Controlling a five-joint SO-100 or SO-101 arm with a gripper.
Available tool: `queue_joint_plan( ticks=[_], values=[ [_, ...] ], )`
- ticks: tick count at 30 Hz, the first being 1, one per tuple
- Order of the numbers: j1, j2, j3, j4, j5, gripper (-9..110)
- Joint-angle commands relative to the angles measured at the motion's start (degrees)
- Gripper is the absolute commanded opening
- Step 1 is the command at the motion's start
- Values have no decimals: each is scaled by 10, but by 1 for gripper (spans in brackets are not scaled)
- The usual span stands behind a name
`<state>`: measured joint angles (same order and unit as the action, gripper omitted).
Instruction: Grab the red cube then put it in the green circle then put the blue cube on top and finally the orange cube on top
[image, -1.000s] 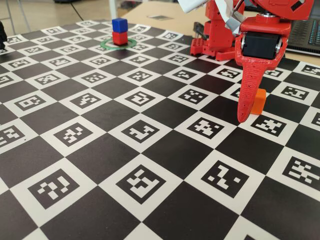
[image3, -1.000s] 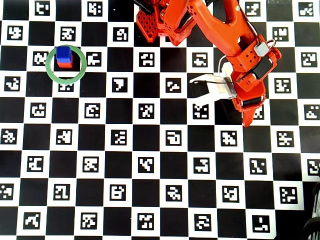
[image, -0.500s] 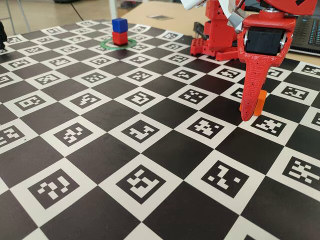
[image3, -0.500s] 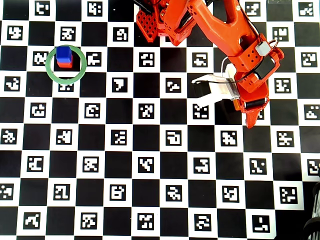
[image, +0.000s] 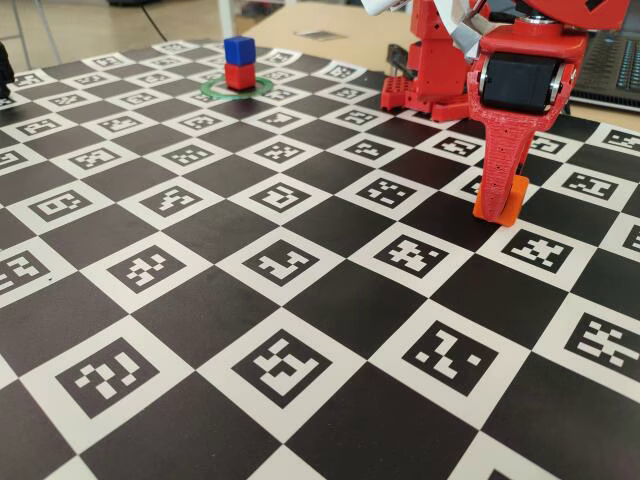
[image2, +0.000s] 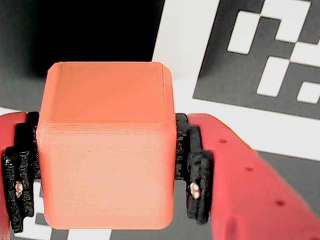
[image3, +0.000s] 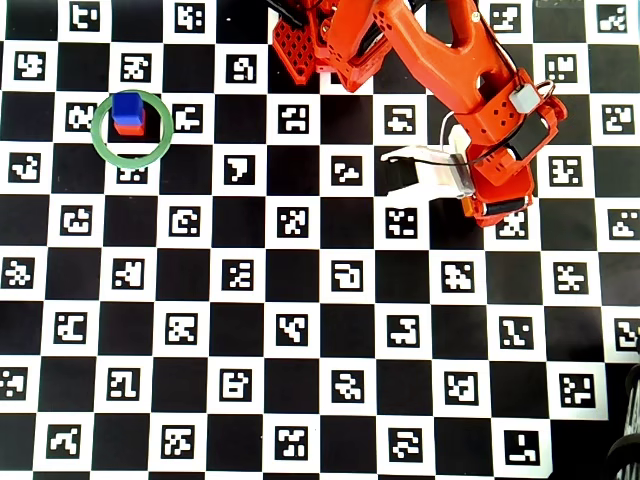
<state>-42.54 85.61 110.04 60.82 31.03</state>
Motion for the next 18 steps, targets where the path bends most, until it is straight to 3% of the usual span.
queue_joint_plan(
  ticks=[1, 8, 18],
  values=[
    [9, 36, -76, 58, -4, -2],
    [79, 54, -185, 211, -73, -2],
    [337, 105, -266, 335, -274, -2]
  ],
)
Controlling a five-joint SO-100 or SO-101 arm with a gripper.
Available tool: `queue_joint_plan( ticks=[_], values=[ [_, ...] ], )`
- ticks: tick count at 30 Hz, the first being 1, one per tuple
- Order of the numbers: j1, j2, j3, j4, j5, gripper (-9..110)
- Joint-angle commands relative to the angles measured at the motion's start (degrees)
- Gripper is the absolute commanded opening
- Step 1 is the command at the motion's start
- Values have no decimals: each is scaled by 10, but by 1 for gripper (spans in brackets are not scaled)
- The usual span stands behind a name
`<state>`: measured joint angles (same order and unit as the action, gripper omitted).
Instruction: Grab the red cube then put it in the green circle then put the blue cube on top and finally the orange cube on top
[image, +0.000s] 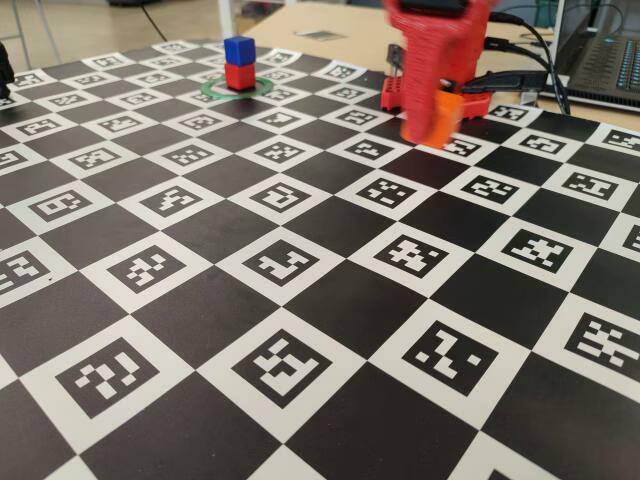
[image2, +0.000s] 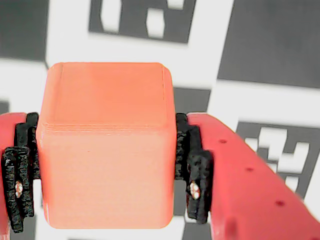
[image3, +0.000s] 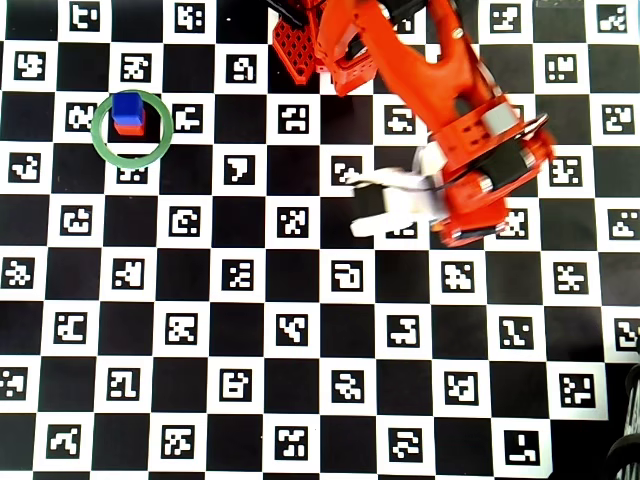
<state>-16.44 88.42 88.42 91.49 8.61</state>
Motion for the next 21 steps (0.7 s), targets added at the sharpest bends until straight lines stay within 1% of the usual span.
queue_joint_plan(
  ticks=[1, 5, 16, 21],
  values=[
    [105, 82, -51, 34, -68, -2],
    [228, 87, -68, 69, -124, -1],
    [516, 36, -133, 126, -404, -1],
    [630, 23, -164, 118, -498, -1]
  ],
)
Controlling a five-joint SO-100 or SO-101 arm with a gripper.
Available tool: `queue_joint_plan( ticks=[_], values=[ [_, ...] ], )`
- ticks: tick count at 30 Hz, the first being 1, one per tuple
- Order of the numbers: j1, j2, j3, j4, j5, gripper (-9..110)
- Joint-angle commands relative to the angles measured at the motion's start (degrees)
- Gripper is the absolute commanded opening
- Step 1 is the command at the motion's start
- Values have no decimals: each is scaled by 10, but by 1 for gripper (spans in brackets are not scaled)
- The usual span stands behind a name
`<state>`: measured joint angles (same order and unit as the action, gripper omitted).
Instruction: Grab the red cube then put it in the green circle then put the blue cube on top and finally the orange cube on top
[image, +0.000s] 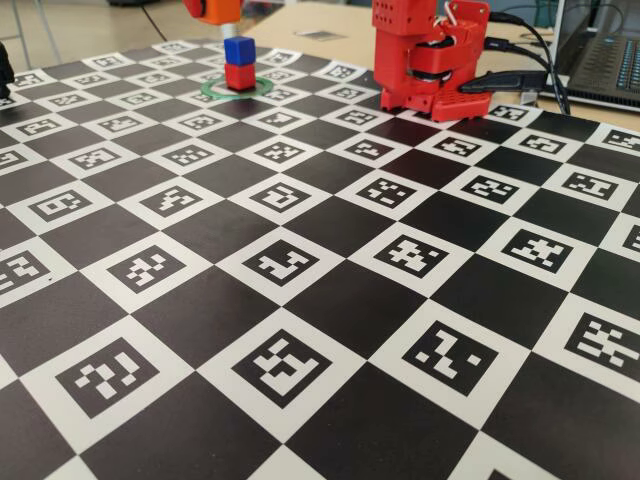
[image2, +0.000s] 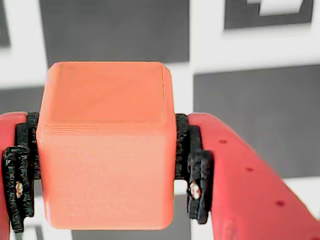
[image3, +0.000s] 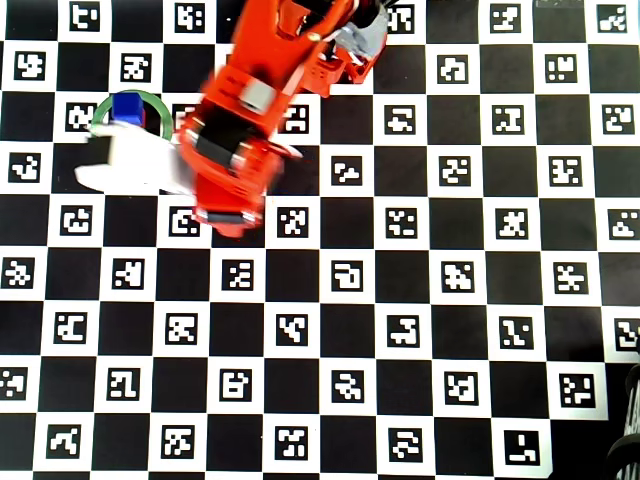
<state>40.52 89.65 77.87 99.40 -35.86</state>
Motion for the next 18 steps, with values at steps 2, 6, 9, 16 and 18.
queue_joint_plan(
  ticks=[2, 6, 9, 16, 18],
  values=[
    [99, 7, -73, 38, -91, -1],
    [171, 2, -102, 32, -169, -1],
    [212, 0, -114, 25, -221, -1],
    [268, -18, -112, 54, -325, -1],
    [282, -23, -112, 54, -346, -1]
  ],
)
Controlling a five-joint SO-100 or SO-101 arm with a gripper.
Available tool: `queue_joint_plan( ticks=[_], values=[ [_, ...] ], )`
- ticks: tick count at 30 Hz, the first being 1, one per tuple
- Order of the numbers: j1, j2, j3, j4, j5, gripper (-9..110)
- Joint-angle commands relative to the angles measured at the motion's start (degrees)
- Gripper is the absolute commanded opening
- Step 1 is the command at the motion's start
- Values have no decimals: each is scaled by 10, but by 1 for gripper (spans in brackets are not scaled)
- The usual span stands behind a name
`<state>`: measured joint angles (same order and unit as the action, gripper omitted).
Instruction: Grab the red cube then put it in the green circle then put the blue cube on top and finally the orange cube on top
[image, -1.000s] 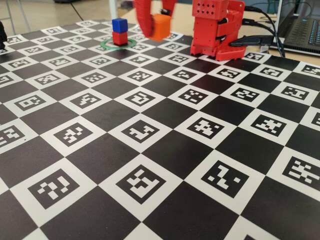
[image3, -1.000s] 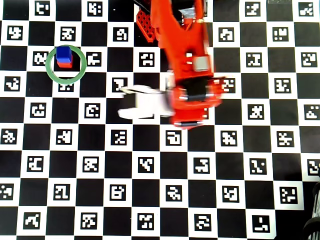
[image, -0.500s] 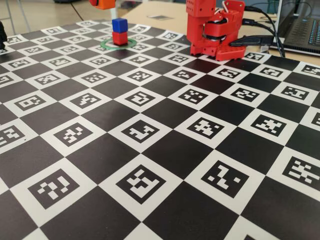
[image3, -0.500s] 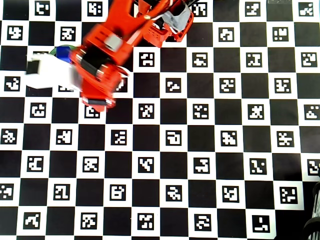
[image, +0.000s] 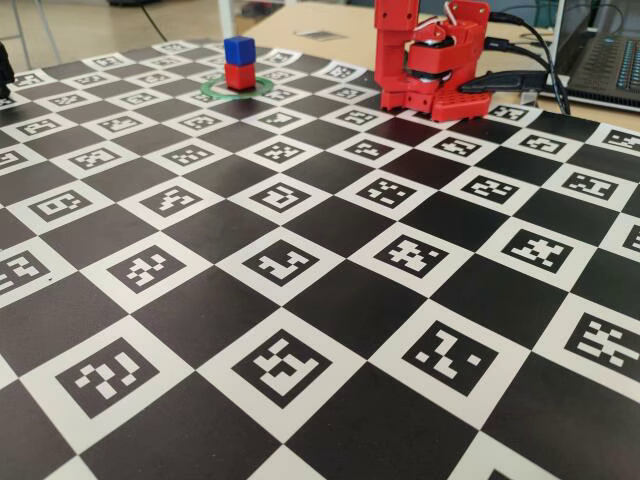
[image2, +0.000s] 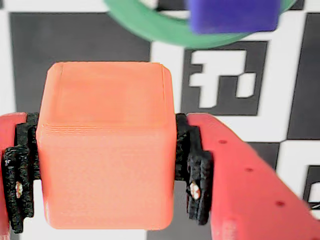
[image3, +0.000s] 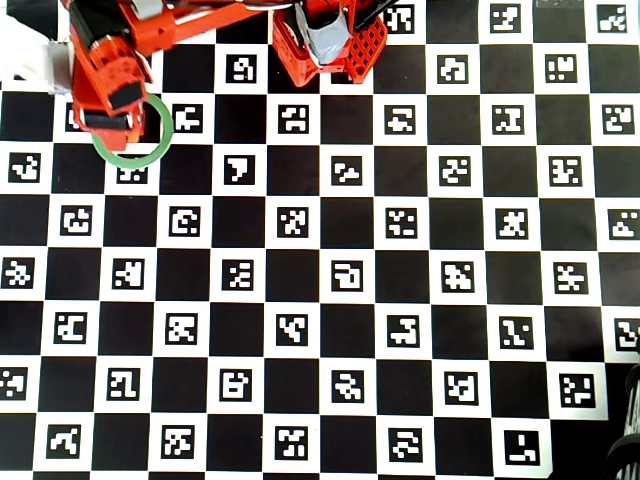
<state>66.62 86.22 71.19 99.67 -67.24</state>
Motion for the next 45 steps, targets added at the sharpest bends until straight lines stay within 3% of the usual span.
queue_joint_plan(
  ticks=[1, 16, 45],
  values=[
    [27, 11, -47, 52, -45, -1],
    [71, -17, -33, 49, -138, -1],
    [69, -33, 39, -27, -126, -1]
  ],
)
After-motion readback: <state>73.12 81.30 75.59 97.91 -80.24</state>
